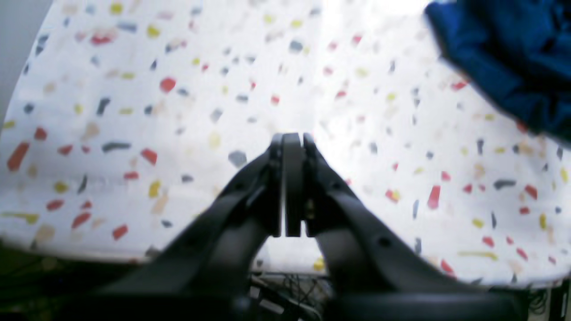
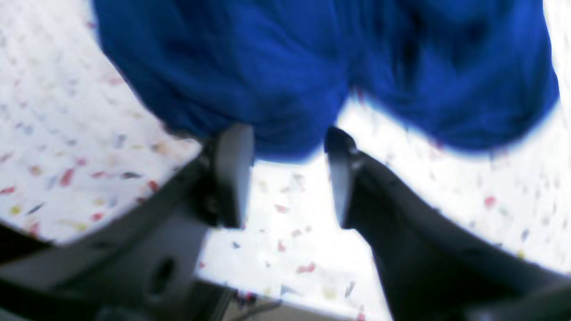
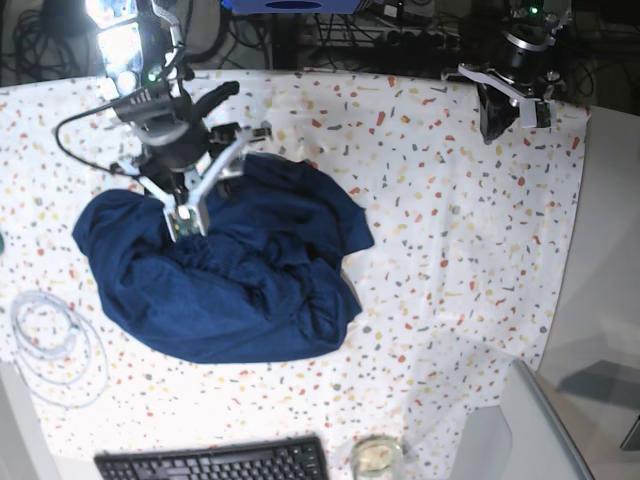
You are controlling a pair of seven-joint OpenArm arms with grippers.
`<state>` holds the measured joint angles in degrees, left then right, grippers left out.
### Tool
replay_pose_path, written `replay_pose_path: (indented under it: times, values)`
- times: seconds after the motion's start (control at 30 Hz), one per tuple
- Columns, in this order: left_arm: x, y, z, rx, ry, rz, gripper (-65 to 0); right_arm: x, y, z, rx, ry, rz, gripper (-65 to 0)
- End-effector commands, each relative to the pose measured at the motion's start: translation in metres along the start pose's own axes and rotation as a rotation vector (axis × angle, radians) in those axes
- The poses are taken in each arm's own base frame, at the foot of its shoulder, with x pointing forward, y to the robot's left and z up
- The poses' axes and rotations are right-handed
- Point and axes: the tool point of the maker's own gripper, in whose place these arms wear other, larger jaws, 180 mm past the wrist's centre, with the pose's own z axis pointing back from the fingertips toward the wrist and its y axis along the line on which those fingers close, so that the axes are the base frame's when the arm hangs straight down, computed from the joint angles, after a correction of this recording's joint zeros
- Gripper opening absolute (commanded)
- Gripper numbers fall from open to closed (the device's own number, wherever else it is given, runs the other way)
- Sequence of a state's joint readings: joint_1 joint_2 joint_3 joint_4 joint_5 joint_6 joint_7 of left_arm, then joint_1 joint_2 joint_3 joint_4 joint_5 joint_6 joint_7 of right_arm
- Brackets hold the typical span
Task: Layout the t-shirt on the table in an organized manner, then fold the t-shirt properly
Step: 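Grasp the navy t-shirt with the right gripper and lift it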
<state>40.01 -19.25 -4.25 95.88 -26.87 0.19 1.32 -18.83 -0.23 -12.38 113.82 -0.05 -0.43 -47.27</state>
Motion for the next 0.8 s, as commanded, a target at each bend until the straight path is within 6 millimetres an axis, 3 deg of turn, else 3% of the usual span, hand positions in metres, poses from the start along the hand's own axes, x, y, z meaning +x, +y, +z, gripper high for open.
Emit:
replay_pose_path:
  times: [0.0,0.1,0.17,0.5,0.7,0.77]
  values:
    - [0.006,0.003,0.002,0.004,-0.022,-0.006,-54.0,0.013,0.004,-0.002,0.01,-0.035,0.013,-29.7]
    - [0.0,0.006,0.002,0.01,-0.008,-0.005,-38.5,0.027,0.008,-0.015,0.021,-0.044,0.04,-16.8]
    - [-0.006,0.009,0.002,0.02,0.008,-0.003,-36.9,0.03,0.013,-0.025,0.031,-0.038,0.061,-12.2]
    - [-0.022,0.02,-0.002,0.047,0.046,-0.001,-36.9,0.029,0.033,-0.081,0.068,0.038,0.197,-12.3]
    - [-0.022,0.02,-0.003,0.047,0.046,-0.001,-37.0,0.018,0.029,-0.103,0.059,0.059,0.215,-12.6]
    - [-0.019,0.02,-0.005,0.048,0.038,-0.001,-37.0,0.013,0.029,-0.104,0.06,0.068,0.216,-16.7]
